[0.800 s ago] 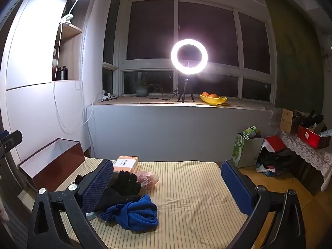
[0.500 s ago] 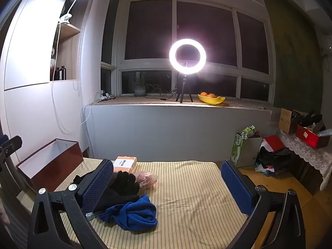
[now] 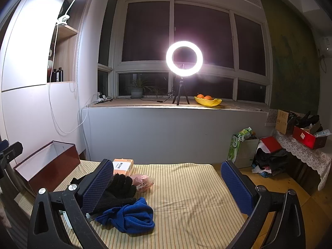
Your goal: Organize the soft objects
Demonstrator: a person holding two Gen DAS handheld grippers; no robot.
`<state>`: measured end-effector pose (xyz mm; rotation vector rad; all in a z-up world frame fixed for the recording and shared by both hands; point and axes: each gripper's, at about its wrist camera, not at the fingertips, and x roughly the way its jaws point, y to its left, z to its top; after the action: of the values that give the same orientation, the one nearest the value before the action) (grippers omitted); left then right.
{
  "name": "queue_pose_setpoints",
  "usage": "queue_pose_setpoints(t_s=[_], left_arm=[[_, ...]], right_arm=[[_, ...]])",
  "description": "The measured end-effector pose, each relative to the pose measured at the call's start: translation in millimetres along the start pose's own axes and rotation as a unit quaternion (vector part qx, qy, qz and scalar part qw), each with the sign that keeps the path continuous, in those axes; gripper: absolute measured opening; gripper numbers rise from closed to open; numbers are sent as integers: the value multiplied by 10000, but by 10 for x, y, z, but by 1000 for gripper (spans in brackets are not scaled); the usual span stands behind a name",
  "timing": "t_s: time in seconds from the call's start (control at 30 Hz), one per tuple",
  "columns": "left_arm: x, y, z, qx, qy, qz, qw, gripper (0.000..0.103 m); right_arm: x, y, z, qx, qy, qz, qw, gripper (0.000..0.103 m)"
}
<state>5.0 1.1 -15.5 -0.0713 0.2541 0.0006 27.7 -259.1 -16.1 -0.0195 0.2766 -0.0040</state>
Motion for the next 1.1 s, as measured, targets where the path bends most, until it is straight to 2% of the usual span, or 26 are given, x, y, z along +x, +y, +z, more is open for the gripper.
queue_pose_setpoints(t_s=[1.1], left_arm=[[38,-33,13,19,39,-42,10000,92]], right_arm=[[27,-31,-1,45,-2,2,10000,102]])
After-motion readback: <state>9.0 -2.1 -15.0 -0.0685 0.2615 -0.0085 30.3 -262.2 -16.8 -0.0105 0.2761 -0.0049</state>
